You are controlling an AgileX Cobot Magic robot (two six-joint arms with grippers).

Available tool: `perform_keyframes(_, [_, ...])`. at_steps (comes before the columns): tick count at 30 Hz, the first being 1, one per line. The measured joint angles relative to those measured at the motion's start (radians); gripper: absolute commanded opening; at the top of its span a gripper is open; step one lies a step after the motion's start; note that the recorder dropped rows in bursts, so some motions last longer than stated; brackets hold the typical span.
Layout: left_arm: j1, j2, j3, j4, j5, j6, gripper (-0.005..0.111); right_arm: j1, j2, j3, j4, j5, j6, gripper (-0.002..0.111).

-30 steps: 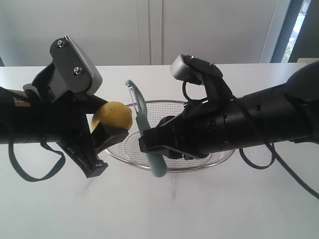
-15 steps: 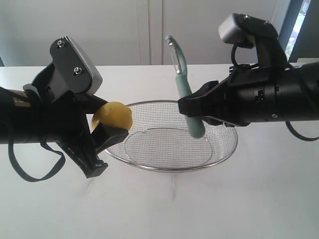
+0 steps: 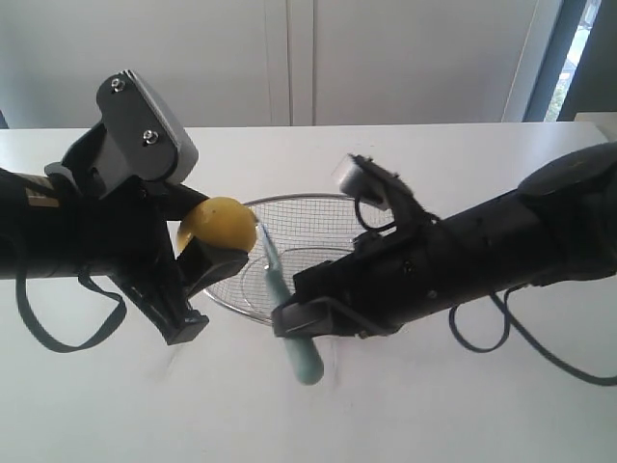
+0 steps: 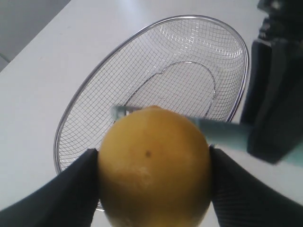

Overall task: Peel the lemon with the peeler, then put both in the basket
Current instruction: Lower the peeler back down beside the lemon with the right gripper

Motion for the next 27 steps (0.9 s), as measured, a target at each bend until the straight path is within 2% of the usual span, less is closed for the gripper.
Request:
perform_keyframes(5, [0.0,0.0,0.0,0.0,0.0,0.0,0.0,0.052,0.041,0.0,0.074,0.055,-0.052,0.0])
perform_keyframes(27, [0.0,0.0,0.0,0.0,0.0,0.0,0.0,0.054,0.002,0.0,0.103,0.009,-0.06,0.0])
